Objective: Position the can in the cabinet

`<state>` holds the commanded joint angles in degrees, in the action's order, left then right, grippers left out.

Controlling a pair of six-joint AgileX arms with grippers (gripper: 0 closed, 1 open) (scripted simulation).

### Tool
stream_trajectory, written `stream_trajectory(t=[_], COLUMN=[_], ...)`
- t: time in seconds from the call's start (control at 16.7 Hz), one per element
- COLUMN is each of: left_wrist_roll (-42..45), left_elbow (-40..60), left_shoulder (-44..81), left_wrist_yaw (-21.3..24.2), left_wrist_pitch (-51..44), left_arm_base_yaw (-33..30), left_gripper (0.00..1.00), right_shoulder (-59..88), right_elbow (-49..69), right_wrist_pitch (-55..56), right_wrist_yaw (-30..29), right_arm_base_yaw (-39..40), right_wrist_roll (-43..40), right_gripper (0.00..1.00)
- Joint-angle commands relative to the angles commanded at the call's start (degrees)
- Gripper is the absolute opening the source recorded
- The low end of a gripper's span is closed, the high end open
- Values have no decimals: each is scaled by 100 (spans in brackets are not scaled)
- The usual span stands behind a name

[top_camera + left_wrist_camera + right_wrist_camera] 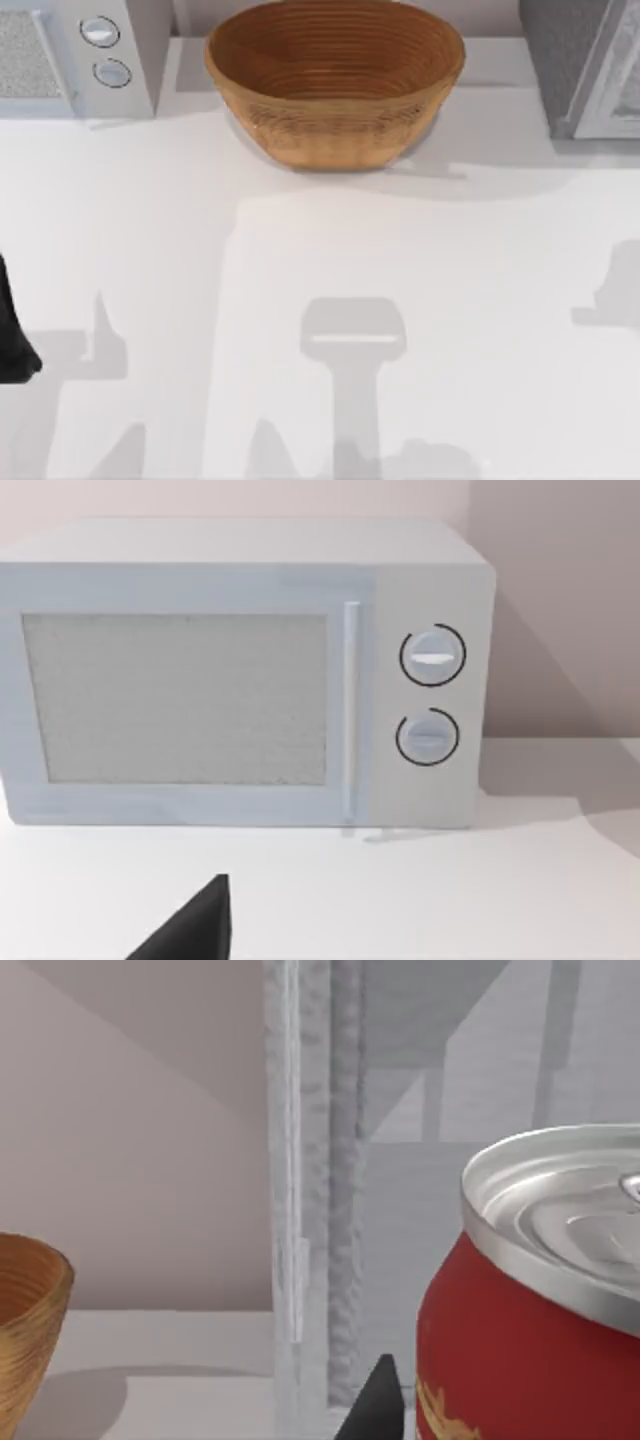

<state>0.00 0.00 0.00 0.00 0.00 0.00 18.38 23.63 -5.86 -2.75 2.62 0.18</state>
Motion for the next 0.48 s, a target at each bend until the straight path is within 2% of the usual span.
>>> stream_trajectory(t=[0.48], left_wrist_roll=[0], left_elbow=[0], left_shoulder=[0], left_wrist_yaw=[0], left_wrist_pitch=[0], left_arm_base_yaw=[0], left_gripper=[100], right_shoulder=[1484], right_elbow=[1913], right_wrist_pitch=[-475], right_wrist_yaw=[-241], right_arm_base_yaw=[175], right_wrist_roll=[33], right_gripper=[0])
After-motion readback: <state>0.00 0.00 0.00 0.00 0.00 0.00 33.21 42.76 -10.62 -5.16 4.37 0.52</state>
